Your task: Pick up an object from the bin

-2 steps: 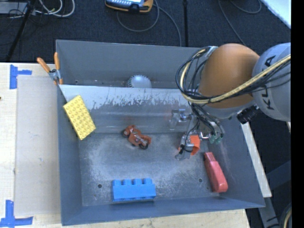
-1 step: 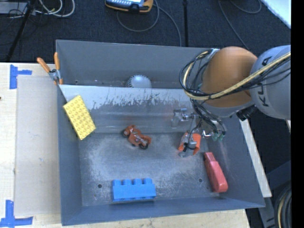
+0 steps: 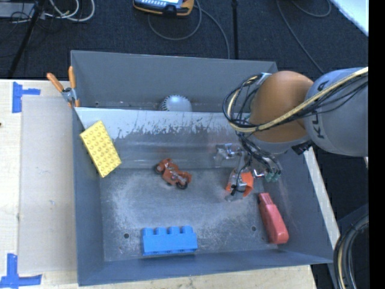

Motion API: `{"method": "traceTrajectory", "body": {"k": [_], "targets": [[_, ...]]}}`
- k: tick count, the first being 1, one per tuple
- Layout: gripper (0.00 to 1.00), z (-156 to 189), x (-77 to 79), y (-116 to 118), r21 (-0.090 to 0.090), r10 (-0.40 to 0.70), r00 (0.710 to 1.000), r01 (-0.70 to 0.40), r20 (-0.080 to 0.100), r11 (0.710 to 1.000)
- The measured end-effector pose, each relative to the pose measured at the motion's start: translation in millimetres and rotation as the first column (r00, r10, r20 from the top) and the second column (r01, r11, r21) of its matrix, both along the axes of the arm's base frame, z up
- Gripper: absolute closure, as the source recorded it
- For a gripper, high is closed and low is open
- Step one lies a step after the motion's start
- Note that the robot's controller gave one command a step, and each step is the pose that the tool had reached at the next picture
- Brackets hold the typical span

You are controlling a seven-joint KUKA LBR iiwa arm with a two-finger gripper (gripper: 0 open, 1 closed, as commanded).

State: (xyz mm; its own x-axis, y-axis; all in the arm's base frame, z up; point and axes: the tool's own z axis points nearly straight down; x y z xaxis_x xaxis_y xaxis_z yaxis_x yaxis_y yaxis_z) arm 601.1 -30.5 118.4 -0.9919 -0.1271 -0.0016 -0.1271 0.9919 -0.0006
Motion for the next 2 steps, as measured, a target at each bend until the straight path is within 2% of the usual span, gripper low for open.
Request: {"method": "traceTrajectory", "body": {"k": [1, 2], "targets": [[0.0, -20.4, 3.9, 32.3, -0.001, -0.019, 1.0, 0.019, -0.007, 1.0], [0.0, -33.9, 6.0, 71.8, 0.002, -0.057, 0.998, 0.057, 0.0, 0.998]]}}
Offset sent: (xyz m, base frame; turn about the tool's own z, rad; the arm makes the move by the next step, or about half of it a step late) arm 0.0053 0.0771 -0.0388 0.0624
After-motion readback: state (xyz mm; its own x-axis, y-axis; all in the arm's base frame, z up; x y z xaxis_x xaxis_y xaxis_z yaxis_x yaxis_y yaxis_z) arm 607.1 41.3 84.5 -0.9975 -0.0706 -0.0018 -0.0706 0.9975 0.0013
